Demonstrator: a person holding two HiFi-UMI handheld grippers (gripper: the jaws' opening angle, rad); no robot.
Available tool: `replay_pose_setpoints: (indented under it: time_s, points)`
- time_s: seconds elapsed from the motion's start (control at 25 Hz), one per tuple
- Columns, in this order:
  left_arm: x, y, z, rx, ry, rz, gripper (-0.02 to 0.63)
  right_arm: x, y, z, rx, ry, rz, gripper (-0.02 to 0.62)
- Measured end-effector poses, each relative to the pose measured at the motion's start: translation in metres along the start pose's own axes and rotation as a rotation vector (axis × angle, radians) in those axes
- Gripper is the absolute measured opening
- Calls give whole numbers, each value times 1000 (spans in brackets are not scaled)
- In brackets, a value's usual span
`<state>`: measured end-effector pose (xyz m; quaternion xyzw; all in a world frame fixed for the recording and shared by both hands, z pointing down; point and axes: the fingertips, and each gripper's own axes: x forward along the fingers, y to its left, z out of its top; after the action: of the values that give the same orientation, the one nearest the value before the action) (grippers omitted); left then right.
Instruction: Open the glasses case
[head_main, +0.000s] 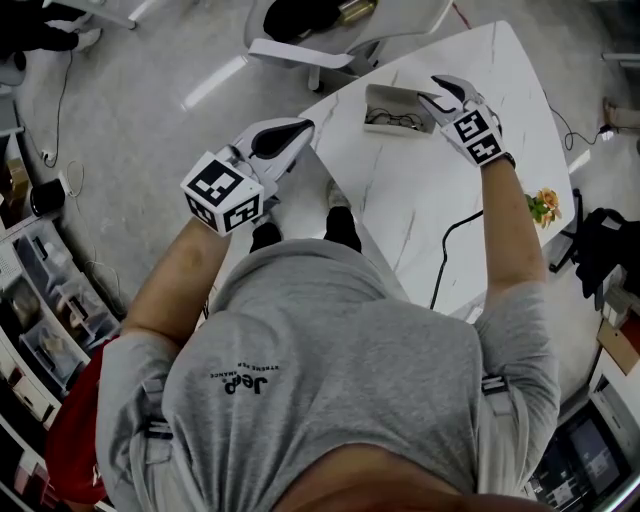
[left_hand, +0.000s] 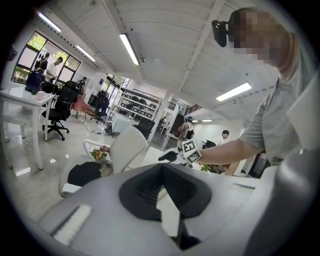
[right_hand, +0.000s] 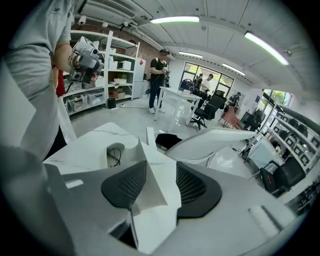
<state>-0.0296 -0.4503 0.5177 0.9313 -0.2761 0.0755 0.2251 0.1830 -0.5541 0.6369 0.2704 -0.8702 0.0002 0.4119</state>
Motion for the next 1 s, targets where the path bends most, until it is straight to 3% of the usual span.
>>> replay_pose_setpoints:
  time_s: [0.2,0.44,0.8,1.0]
  points:
    - [-23,-1,25,18,-49,19,32,-29,-2,40,45,-81,-43,169]
    - [-62,-1,66,54,-127,68,32,-68,2,116,120,-250,-74,169]
    - [-151,3,139,98,-252,183,32,-126,26,252,265,-545,-44,167]
    - [-198,0,172,117,-325,233,32,-150,57,324,297,-689,26,161]
